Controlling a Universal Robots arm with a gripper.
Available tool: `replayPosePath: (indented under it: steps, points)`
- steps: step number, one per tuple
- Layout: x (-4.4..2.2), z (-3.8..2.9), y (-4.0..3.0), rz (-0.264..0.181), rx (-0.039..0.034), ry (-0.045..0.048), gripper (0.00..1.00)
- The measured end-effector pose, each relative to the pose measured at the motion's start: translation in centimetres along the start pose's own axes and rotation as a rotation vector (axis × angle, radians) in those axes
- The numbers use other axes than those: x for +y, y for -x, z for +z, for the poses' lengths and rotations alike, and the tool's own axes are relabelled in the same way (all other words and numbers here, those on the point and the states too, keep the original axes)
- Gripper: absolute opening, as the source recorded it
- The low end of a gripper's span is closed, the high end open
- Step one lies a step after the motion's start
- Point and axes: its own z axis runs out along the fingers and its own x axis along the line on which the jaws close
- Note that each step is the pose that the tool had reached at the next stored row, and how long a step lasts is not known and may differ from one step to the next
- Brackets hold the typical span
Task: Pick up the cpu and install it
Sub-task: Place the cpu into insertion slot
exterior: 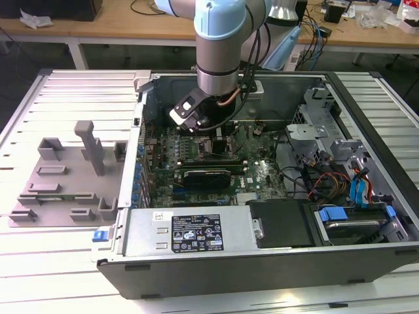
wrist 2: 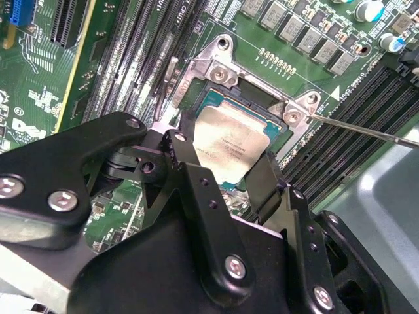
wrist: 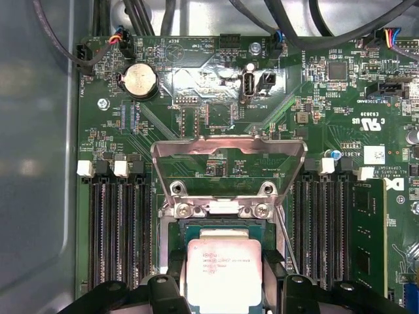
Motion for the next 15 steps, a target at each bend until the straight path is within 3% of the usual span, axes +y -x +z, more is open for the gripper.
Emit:
replayPosePath:
  steps: [6,7,15]
  points:
    - [0.02,0.05,-0.01,0.0,0.0006,0.0007,0.55]
    - [0.03,0.07,-0.02,0.0,0.0012,0.001,0.61]
    - [0.02,-0.1,-0.07,0.0,0.0008,0.0003,0.61]
